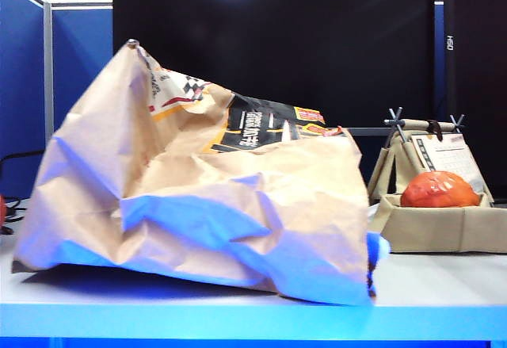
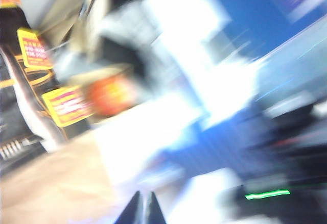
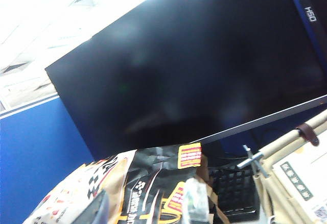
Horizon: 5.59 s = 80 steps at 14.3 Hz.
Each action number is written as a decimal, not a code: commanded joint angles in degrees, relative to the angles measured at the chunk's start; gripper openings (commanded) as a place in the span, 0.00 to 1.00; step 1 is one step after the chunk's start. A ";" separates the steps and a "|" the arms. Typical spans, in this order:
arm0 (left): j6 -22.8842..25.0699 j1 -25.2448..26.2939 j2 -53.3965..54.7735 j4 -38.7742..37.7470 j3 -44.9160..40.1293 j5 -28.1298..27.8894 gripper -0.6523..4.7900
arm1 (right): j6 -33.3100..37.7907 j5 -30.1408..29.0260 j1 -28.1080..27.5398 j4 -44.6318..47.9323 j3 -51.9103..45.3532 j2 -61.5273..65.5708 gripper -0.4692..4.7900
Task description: Open the paper bag and put two oranges into the paper bag.
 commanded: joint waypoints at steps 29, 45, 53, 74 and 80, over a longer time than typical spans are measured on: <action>-1.42 -23.76 47.39 -18.21 22.14 -38.21 0.73 | -0.63 -2.16 -0.04 -0.92 0.15 -0.09 0.44; 7.52 -22.64 45.40 -28.72 55.36 -33.94 0.11 | -0.94 -1.88 -0.04 -1.46 0.15 -0.11 0.44; 3.23 -19.56 44.19 -35.69 45.16 -23.28 0.65 | -3.67 3.06 -0.07 -1.55 0.15 -0.09 0.46; 2.49 -25.46 61.68 -40.68 44.98 -33.35 0.17 | -5.18 3.02 -0.07 -1.49 0.15 -0.09 0.46; 6.82 -25.16 57.59 -40.24 48.83 -35.74 0.11 | -5.22 3.63 -0.09 -1.49 0.15 -0.09 0.46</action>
